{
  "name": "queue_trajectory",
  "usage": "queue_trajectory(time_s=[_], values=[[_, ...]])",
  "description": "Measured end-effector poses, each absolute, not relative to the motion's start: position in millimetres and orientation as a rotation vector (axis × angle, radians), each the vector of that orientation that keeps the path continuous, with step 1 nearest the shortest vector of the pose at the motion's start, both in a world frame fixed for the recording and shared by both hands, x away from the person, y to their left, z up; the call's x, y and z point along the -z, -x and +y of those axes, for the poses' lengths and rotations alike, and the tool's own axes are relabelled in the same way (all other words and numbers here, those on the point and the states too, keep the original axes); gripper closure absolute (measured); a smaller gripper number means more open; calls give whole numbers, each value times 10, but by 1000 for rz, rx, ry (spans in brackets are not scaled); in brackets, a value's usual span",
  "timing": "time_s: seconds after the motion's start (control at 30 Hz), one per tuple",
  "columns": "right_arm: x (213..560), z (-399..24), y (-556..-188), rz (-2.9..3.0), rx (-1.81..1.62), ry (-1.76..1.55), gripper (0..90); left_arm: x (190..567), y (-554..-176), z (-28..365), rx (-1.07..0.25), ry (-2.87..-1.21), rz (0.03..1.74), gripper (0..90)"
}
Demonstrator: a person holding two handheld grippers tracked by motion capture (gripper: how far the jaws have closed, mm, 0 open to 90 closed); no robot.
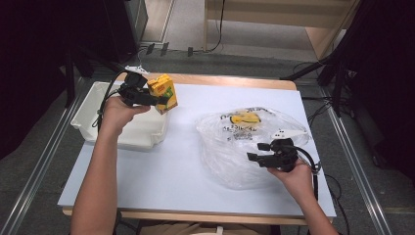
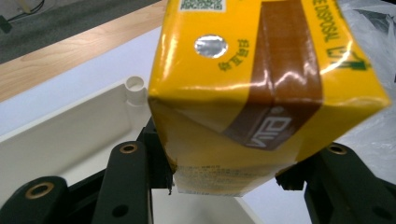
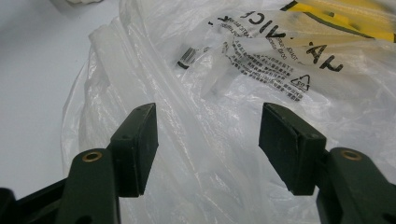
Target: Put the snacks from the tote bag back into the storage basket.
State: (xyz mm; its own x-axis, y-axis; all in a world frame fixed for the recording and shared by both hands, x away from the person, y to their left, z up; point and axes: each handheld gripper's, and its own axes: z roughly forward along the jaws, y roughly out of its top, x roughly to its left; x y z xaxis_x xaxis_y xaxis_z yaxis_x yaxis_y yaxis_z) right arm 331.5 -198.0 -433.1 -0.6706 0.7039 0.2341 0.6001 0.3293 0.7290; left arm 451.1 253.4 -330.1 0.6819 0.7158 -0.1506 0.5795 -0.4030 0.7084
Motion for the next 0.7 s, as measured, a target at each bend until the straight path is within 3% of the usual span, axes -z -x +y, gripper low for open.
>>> queue_trajectory(time_s=[0.7], values=[[4334,-1976,-3319,2456,-1262,-1218,385,3333,-4527,2821,-276,-2092,1055,510]])
